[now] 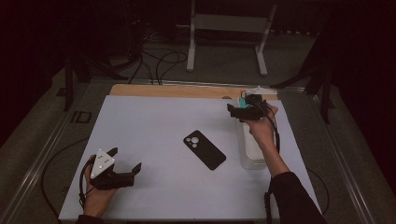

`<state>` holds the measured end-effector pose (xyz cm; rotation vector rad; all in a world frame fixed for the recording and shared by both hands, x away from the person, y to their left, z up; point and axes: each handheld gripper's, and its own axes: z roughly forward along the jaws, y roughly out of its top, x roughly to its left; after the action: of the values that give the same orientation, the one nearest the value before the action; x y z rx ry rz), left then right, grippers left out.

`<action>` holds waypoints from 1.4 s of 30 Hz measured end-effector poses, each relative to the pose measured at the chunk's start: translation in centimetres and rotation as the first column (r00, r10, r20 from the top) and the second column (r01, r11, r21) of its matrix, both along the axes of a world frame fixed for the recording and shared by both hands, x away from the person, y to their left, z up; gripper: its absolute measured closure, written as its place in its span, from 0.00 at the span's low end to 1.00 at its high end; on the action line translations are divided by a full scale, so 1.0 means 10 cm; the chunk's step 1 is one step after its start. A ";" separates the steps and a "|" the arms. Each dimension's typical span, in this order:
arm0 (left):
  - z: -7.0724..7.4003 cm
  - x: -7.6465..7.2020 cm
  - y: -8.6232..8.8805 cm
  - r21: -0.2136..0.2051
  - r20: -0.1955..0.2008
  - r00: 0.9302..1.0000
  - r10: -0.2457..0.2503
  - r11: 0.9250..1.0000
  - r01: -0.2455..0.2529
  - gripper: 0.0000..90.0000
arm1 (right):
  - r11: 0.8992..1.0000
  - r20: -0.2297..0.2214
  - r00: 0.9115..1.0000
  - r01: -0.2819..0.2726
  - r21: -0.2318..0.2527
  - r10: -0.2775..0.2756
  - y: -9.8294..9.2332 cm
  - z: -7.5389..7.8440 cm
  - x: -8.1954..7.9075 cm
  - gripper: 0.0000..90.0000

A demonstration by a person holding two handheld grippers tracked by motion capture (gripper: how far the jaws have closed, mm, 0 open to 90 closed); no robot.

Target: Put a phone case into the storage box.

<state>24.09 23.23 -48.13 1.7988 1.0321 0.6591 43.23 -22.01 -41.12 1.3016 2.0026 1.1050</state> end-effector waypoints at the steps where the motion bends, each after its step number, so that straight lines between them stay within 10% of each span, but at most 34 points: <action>1: 0.00 0.00 0.00 0.000 0.000 1.000 0.000 1.000 0.000 0.00 | 1.000 -0.004 1.000 -0.010 -0.004 0.010 0.02 0.00 -0.02 0.11; 24: 0.00 -0.01 -0.01 0.001 0.003 1.000 -0.002 1.000 0.002 0.00 | 0.977 -0.086 0.974 -0.211 -0.027 0.208 0.42 -0.07 -0.39 0.10; 42: 0.00 -0.01 -0.02 0.002 0.003 1.000 -0.004 1.000 0.004 0.00 | 0.965 0.024 0.965 -0.262 0.017 0.261 0.31 -0.15 -0.97 0.10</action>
<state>24.00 23.07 -48.09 1.8005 1.0257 0.6603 33.55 -18.95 -42.63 1.0495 2.1985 1.2536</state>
